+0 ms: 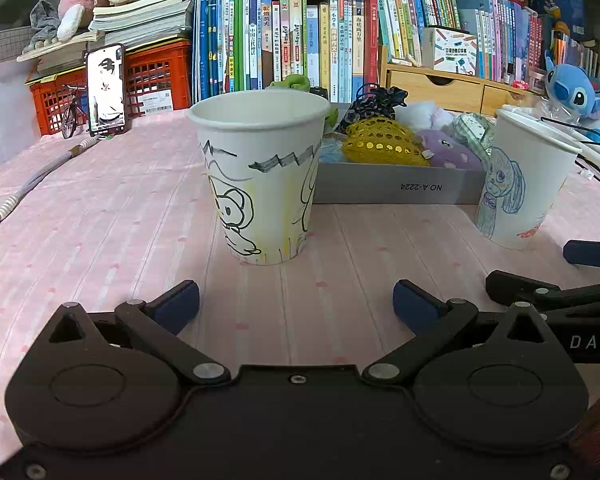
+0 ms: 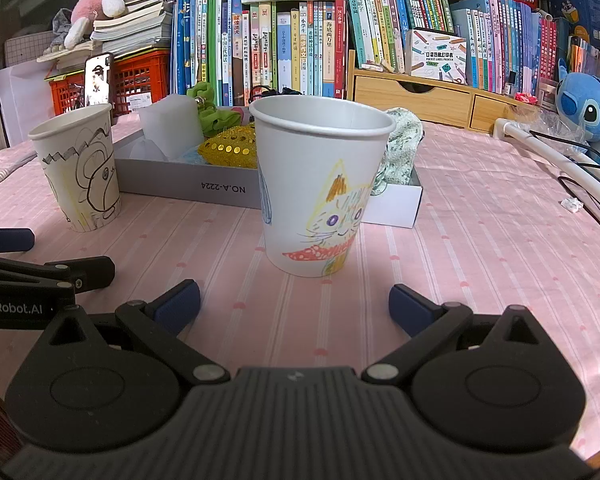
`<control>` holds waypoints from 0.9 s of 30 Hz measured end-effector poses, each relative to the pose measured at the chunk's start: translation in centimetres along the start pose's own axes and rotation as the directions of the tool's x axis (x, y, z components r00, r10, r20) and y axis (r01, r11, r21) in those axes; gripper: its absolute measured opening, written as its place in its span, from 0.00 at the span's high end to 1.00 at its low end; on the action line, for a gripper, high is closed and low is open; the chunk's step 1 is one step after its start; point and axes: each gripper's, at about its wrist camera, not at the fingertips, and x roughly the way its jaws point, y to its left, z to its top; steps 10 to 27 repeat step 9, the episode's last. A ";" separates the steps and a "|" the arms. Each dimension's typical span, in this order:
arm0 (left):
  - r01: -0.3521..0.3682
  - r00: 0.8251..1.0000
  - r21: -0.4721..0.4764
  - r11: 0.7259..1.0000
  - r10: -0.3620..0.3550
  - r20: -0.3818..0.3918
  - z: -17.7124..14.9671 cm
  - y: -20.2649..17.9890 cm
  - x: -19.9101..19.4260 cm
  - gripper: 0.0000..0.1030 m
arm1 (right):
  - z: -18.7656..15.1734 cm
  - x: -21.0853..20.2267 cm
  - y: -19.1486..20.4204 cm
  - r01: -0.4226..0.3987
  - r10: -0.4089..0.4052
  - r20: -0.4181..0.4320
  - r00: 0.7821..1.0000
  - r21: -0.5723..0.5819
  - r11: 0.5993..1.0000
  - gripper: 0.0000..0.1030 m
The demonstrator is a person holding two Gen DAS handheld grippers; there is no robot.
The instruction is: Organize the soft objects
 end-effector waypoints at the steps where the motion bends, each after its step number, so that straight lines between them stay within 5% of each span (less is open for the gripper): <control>1: 0.000 1.000 0.000 1.000 0.000 0.000 0.0 0.0 0.0 0.00 | 0.0 0.0 0.0 0.000 0.000 0.000 1.000 0.000 1.000 0.00; 27: 0.003 1.000 0.004 1.000 -0.003 -0.001 0.1 -0.2 0.0 0.00 | 0.0 0.0 0.0 0.000 0.000 0.000 1.000 0.000 1.000 0.00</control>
